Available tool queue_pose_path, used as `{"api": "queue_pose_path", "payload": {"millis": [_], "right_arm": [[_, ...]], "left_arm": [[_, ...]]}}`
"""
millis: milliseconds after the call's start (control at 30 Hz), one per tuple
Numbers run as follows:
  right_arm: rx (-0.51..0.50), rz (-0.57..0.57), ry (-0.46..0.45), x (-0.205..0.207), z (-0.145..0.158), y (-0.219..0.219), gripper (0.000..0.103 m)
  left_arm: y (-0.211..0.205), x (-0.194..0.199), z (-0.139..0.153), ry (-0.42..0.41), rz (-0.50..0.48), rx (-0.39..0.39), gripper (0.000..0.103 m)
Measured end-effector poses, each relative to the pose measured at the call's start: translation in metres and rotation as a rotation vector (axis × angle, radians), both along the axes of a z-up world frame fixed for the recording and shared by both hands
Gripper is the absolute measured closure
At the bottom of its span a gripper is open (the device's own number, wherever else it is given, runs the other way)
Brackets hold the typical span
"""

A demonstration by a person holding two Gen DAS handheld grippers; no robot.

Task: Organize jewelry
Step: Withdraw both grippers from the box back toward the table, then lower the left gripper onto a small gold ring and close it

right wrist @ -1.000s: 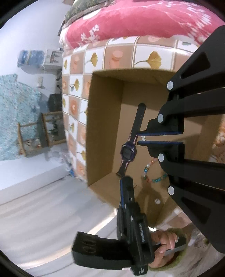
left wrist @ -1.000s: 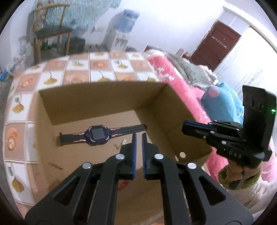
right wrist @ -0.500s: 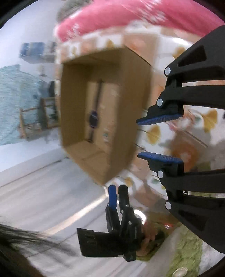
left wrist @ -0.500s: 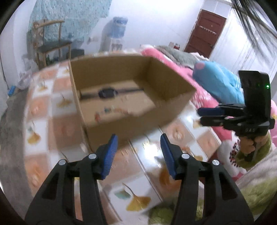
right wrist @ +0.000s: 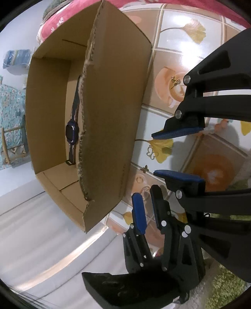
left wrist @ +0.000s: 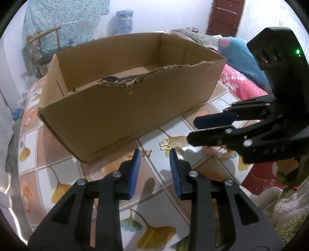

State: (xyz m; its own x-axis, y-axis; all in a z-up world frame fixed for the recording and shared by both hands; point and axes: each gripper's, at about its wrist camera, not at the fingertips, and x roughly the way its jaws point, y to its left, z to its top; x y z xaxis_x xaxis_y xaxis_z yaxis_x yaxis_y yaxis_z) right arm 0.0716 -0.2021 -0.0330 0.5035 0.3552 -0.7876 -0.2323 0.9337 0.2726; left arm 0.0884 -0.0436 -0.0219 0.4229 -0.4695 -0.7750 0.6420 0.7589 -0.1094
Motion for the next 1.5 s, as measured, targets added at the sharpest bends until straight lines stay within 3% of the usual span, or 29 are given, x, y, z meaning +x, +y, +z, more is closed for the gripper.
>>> {"api": "queue_pose_path", "payload": {"millis": [200,567,900,1067,1267,1500], "right_arm": [[-0.012,0.0,0.019,0.008,-0.011,0.0,0.075],[-0.008,-0.014,0.034,0.015,-0.02,-0.004,0.075],[-0.01,-0.019,0.018,0.014,-0.02,-0.004,0.075],[-0.007,-0.032,0.02,0.012,-0.019,-0.007,0.075],[-0.001,-0.031,0.02,0.012,-0.016,-0.006,0.075],[0.01,-0.033,0.024,0.012,-0.018,-0.007,0.075]], "left_arm": [[-0.004,0.014,-0.013,0.048,-0.004,0.008,0.087],[-0.007,0.026,-0.026,0.124,0.019,0.024,0.088],[-0.004,0.03,-0.026,0.112,0.028,0.049,0.1],[-0.005,0.026,-0.025,0.09,0.01,0.073,0.1],[-0.006,0.028,-0.024,0.122,0.017,0.063,0.1],[-0.007,0.031,-0.024,0.152,0.022,0.046,0.088]]}}
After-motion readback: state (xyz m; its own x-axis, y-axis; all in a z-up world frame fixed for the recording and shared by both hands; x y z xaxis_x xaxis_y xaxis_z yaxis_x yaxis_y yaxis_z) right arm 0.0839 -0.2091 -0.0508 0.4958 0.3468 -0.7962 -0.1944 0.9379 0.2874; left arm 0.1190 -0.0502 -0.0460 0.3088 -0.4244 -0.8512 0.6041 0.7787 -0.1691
